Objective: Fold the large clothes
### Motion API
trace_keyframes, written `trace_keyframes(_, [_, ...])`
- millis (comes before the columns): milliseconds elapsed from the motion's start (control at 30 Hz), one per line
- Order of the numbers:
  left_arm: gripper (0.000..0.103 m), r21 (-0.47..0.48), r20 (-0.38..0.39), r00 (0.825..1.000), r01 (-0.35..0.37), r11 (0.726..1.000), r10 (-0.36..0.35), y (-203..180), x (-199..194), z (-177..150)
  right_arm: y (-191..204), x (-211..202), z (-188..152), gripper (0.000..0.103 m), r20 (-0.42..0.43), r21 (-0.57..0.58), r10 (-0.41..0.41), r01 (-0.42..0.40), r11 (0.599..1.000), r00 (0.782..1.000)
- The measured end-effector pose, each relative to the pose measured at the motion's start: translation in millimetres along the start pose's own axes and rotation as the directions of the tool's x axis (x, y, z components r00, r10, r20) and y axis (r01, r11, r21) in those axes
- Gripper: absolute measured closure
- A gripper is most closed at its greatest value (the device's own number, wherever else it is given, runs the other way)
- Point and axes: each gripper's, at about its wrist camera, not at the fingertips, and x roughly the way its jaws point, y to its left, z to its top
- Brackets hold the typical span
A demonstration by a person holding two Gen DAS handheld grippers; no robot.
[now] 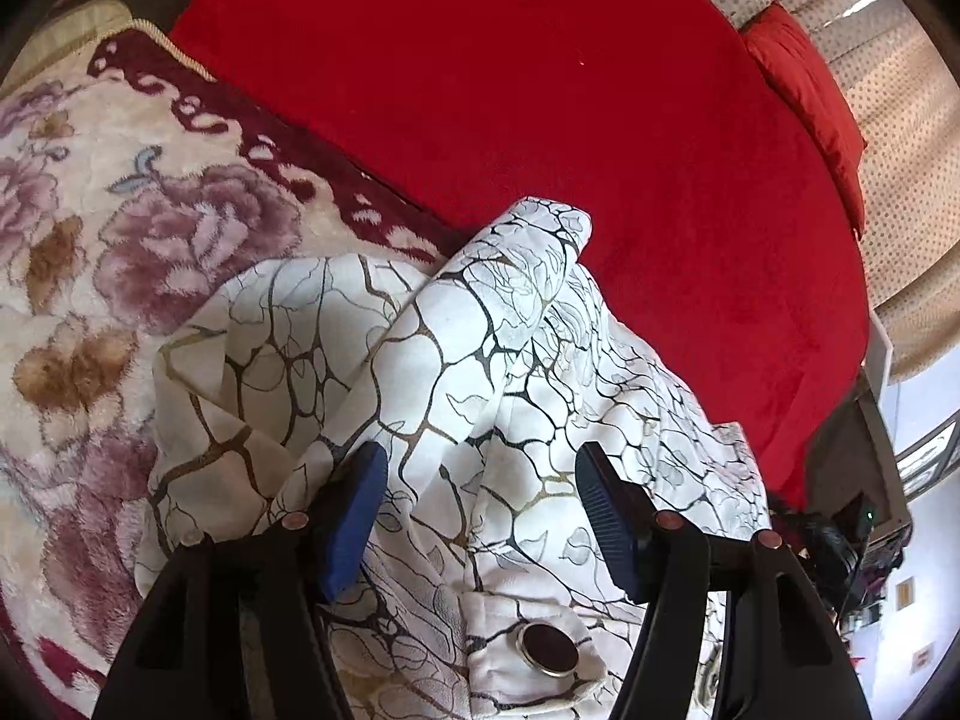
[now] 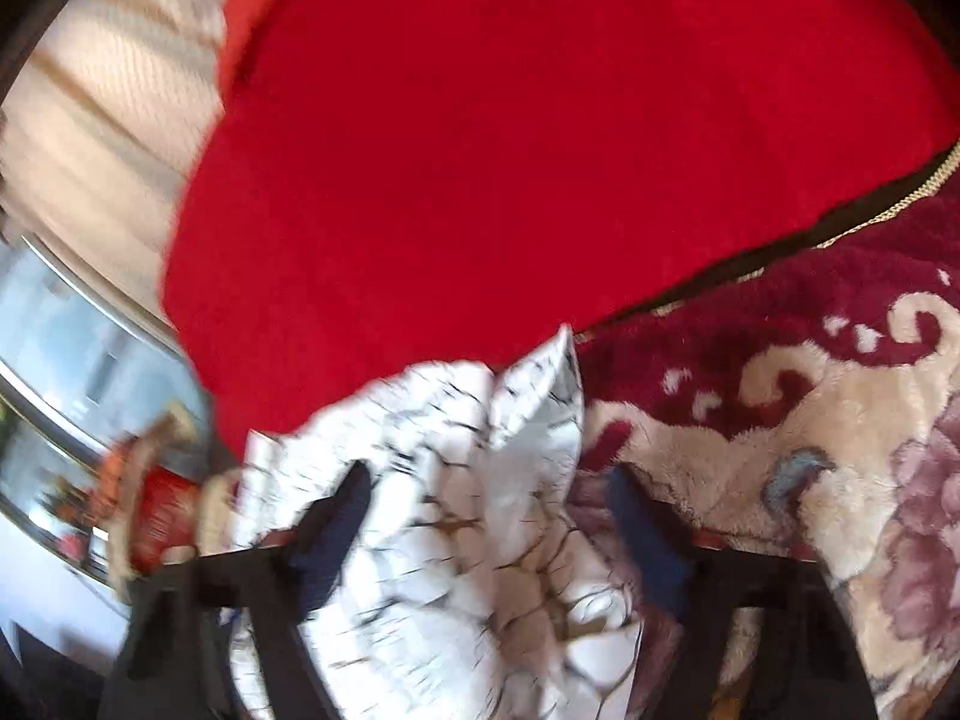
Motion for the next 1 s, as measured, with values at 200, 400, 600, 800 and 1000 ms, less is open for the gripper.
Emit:
trace_keyframes(200, [0.050, -0.027, 0.146, 0.971, -0.189, 0.982, 0.191, 15, -16, 13, 77, 12, -19, 0.096, -0.037, -0.265, -0.014, 0.004, 0.964, 0.999])
trace_keyframes(400, [0.052, -0.182, 0.127, 0.980, -0.132, 0.974, 0.156, 50, -25, 22, 164, -52, -71, 0.097, 0.025, -0.662, 0.209, -0.141, 0.736, 0.978])
trace_keyframes(600, [0.052, -0.139, 0.145, 0.978, -0.128, 0.982, 0.148, 39, -30, 20, 146, 4, -110, 0.097, -0.186, -0.736, -0.051, -0.105, 0.669, 0.981])
trace_keyframes(800, [0.052, -0.123, 0.175, 0.978, -0.088, 0.988, 0.109, 31, -33, 20, 148, -4, -141, 0.097, -0.258, -0.777, -0.071, -0.163, 0.608, 0.964])
trace_keyframes(1000, [0.052, -0.032, 0.213, 0.973, -0.081, 0.996, 0.086, 4, -33, 14, 133, -41, -111, 0.095, -0.258, -0.707, 0.067, -0.235, 0.667, 0.964])
